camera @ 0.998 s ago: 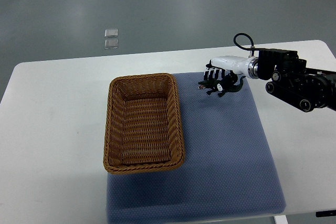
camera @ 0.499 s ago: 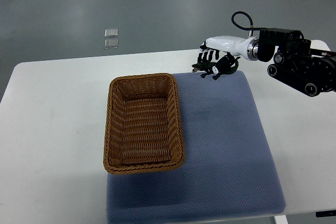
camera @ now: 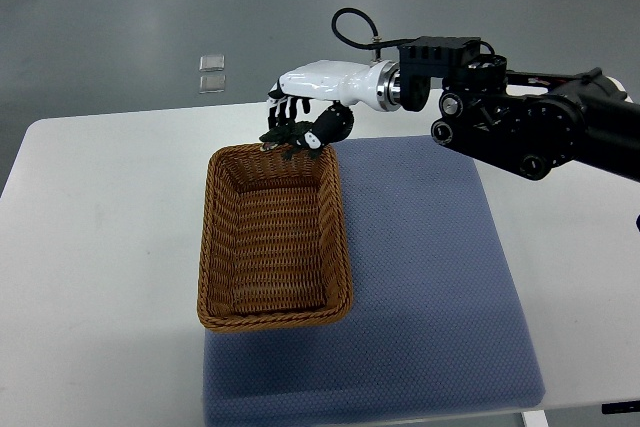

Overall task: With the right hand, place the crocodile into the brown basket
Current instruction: 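Carry the crocodile over the wicker basket with the right hand, then open the right hand to release the crocodile into the basket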

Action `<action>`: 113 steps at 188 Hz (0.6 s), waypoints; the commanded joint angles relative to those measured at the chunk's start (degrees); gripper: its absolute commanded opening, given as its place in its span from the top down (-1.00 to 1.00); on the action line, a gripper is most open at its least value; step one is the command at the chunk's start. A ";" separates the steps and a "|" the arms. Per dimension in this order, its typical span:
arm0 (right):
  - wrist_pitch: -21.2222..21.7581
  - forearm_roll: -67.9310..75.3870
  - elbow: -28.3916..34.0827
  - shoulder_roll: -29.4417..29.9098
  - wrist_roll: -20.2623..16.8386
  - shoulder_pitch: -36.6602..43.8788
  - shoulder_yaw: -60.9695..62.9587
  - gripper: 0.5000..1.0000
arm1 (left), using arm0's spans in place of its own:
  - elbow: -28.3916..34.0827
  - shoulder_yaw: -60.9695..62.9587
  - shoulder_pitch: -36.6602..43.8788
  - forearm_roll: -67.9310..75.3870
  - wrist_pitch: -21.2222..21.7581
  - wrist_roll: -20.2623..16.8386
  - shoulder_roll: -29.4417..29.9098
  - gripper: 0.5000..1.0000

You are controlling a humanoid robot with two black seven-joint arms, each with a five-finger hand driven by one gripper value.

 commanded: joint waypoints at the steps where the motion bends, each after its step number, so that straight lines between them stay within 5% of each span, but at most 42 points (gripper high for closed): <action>1: -0.89 -0.84 0.05 2.68 0.39 0.89 -1.31 1.00 | 0.00 0.00 -0.03 0.00 0.00 -0.04 0.00 -1.00; 112: -6.42 -3.39 -0.21 8.84 1.01 -2.18 -9.05 1.00 | 0.00 0.00 0.06 0.00 -0.09 0.05 0.00 -1.00; 113: -6.42 -3.39 -0.30 8.84 1.01 -2.18 -9.05 0.89 | 0.00 0.00 0.06 0.00 0.00 0.05 0.00 -1.00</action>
